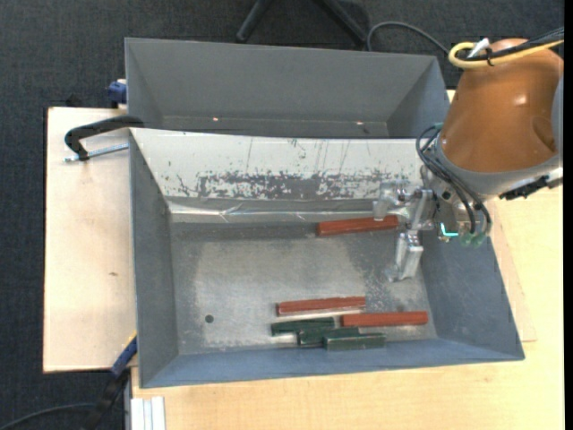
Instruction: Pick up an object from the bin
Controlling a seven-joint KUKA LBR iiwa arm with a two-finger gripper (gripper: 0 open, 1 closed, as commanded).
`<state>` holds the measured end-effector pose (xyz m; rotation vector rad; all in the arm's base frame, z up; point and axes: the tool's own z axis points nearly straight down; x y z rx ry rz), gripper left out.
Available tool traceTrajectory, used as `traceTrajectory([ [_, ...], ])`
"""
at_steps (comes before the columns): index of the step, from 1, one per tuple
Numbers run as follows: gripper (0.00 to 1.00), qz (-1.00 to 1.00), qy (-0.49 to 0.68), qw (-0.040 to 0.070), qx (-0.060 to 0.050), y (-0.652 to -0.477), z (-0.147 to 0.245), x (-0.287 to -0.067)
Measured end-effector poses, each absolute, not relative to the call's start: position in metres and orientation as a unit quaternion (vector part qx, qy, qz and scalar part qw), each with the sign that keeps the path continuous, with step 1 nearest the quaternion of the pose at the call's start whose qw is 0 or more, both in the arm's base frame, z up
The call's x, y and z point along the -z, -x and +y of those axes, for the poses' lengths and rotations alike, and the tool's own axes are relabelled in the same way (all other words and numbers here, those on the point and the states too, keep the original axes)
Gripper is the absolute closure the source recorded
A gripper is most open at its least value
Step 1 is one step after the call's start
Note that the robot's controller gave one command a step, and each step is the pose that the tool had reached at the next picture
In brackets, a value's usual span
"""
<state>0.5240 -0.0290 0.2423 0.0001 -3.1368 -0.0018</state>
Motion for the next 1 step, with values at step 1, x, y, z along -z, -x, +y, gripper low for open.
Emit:
traceTrajectory([
  [1, 0.00, -0.994, -0.110, 0.004, 0.001, -0.4907, 0.0091, -0.0676],
])
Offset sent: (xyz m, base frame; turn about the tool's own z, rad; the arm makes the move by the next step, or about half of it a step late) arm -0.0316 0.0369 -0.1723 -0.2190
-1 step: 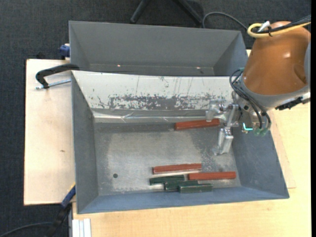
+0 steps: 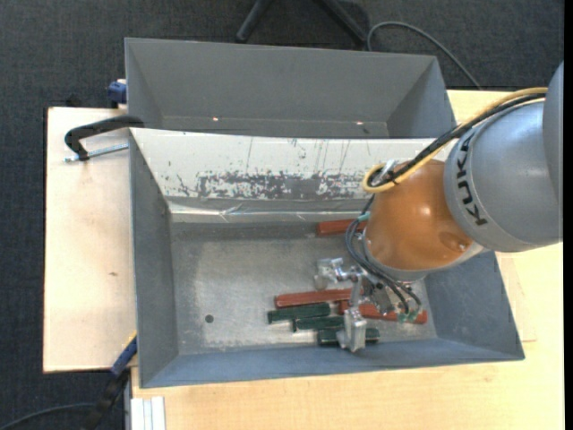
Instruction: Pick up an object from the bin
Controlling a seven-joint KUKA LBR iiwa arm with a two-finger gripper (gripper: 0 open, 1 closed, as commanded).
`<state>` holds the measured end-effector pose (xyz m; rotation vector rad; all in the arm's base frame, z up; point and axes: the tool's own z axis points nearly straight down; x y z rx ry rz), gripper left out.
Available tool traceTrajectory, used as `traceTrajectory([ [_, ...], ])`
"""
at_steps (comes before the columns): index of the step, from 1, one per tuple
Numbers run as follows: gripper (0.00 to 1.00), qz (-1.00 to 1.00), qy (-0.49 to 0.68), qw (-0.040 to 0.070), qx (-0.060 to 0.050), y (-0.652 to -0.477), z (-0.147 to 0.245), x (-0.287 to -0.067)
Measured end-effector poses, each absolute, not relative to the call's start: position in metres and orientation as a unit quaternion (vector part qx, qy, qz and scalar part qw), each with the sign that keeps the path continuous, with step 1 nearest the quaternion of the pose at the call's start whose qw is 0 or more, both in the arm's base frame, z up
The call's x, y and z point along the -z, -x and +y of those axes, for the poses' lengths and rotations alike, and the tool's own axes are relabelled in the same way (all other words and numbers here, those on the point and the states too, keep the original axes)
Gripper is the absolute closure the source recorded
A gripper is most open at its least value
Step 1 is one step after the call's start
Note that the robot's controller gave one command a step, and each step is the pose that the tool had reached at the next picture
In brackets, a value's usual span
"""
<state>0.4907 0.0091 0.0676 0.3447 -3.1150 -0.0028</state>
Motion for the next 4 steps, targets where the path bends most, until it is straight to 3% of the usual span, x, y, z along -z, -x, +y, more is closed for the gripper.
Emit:
traceTrajectory([
  [1, 0.00, -0.999, -0.035, -0.004, -0.001, -0.505, -0.051, -0.102],
  [2, 0.00, -0.985, -0.174, -0.003, 0.001, -0.504, 0.047, -0.117],
  [3, 0.00, -0.996, -0.093, 0.001, 0.001, -0.490, 0.020, -0.070],
  [4, 0.00, -0.996, -0.093, 0.000, 0.001, -0.491, 0.021, -0.070],
])
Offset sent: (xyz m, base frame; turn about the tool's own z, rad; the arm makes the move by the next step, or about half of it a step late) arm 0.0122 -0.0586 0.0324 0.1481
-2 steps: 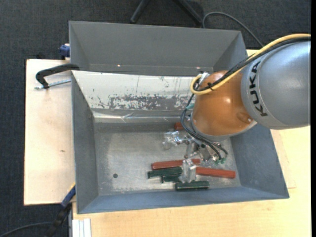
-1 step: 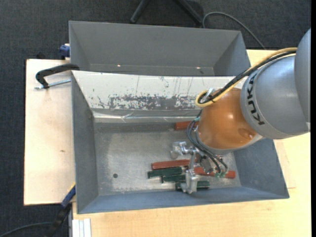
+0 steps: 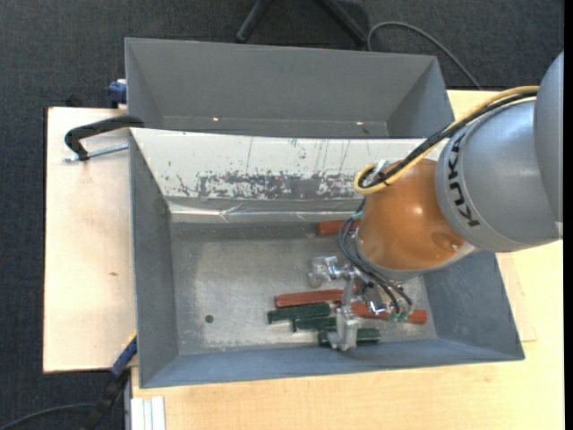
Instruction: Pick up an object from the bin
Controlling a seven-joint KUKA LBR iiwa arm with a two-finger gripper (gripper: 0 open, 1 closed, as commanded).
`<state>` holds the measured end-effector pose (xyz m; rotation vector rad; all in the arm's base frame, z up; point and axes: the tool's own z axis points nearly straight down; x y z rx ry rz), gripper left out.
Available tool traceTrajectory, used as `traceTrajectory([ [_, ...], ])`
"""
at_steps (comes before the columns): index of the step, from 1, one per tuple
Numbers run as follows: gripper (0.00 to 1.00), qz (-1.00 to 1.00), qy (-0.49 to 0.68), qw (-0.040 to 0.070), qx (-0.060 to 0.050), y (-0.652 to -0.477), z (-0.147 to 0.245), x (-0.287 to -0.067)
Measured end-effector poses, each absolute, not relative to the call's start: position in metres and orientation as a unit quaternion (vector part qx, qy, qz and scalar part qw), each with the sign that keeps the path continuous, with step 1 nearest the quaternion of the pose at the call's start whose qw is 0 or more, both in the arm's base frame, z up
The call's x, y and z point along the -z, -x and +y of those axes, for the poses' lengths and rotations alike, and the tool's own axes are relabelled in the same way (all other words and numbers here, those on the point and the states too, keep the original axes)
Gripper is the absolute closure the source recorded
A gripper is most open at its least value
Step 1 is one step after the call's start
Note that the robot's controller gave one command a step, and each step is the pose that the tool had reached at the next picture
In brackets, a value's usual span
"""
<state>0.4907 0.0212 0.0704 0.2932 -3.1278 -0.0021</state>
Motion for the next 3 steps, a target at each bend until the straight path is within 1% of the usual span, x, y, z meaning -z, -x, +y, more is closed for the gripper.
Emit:
traceTrajectory([
  [1, 1.00, -0.996, -0.094, -0.001, 0.001, -0.492, 0.021, -0.071],
  [2, 1.00, -0.996, -0.094, -0.004, 0.000, -0.493, 0.022, -0.098],
  [3, 1.00, -0.996, -0.094, -0.003, 0.000, -0.495, 0.023, -0.113],
])
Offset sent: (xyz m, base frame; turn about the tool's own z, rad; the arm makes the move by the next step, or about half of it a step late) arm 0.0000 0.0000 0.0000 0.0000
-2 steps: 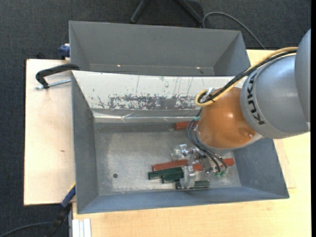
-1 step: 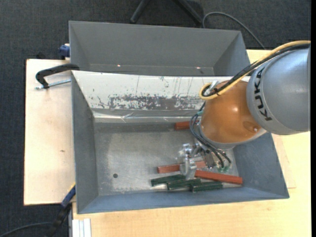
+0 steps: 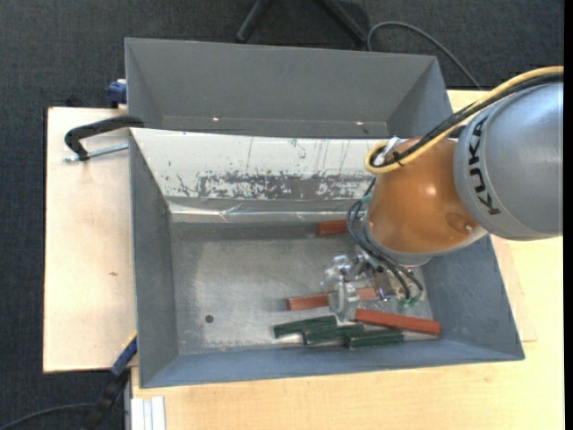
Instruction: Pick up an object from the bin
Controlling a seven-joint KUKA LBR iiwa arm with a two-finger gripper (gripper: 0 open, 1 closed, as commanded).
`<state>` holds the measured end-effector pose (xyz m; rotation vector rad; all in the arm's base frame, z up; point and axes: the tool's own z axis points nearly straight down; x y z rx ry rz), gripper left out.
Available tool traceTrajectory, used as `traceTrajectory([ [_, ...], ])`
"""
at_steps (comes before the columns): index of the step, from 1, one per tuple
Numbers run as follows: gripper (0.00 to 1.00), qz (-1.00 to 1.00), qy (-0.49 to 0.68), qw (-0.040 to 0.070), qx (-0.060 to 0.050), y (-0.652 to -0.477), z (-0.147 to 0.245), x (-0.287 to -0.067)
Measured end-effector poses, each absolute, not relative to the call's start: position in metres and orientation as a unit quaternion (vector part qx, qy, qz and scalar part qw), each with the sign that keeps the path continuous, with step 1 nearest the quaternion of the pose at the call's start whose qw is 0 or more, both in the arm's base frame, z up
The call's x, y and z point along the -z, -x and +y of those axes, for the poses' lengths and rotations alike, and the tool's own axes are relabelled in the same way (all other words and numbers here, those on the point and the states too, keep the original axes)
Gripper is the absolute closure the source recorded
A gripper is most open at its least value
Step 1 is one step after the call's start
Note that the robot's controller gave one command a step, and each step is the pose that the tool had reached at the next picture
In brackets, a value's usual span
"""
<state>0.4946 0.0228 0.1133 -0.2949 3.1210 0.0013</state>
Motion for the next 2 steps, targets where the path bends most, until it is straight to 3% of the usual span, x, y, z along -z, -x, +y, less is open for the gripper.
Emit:
traceTrajectory([
  [1, 1.00, 0.996, 0.095, 0.004, 0.000, -0.496, 0.024, -0.135],
  [2, 1.00, 0.995, 0.095, 0.005, 0.000, -0.499, 0.025, -0.182],
])
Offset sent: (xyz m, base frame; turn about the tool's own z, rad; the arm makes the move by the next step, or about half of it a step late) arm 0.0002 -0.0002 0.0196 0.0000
